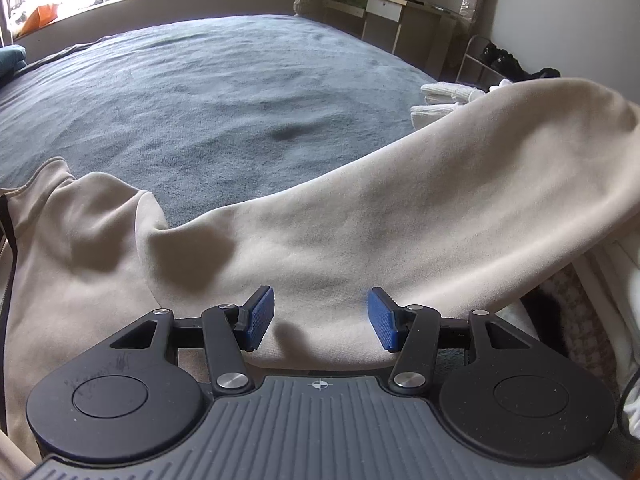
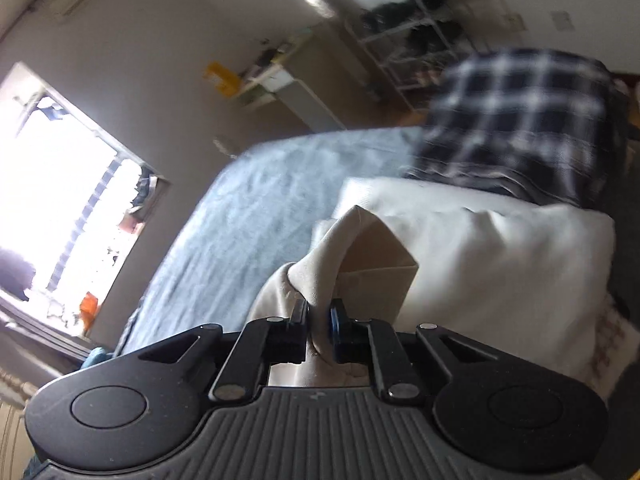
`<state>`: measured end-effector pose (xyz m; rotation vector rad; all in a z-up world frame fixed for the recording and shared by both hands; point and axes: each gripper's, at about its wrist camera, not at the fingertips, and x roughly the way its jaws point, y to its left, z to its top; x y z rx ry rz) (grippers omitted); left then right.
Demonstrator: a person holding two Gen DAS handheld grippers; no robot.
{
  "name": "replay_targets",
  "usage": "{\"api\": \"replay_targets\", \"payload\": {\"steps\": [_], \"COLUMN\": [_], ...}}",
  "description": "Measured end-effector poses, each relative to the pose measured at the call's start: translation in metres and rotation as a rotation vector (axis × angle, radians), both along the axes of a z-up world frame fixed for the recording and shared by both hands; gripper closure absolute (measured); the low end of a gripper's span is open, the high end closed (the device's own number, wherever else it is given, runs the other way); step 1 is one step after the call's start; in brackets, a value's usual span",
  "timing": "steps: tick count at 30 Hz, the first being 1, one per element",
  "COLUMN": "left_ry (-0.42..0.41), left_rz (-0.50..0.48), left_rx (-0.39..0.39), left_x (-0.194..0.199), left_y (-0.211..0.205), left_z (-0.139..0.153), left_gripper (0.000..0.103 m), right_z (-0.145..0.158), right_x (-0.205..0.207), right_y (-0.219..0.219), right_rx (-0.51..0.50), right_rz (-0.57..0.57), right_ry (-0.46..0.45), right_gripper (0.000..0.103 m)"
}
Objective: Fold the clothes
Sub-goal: 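Grasp the hoodie hood with the right tool and lift it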
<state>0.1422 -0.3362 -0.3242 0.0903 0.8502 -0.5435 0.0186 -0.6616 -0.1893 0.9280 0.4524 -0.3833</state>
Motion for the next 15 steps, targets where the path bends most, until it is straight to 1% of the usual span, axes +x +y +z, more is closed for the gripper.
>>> {"api": "replay_targets", "payload": {"steps": [4,7,8,11,15], "left_ry": [0.010,0.035,0.046,0.078,0.126], "left_rz": [0.008,0.026,0.040,0.089,0.170], "left_rx": [-0.020,-0.051,-0.063,-0.106,-0.186], "left_x": [0.000,0.000,-0.001,-0.003,-0.009], "left_y": [0.002,0.010,0.016,0.036,0.082], "left_z": [-0.004,-0.007,-0.007,-0.007,0.000], "left_gripper": [0.051,0.051,0.051,0.051,0.051], "right_z": [0.028,0.042,0.044,0.045,0.039], "right_x": [0.007,0.024,0.031,0.047,0.062], "right_y": [0.028,0.060,0.070,0.105,0.149], "right_rx": [-0.034,-0.062,-0.056,-0.042,0.006], "right_rz": [0.149,0.285,0.329,0.446,0.573], "right_ry": [-0.145,-0.196,-0.213,-0.236,-0.227], "right_gripper": [0.091,0.091,0.091,0.091,0.091]}}
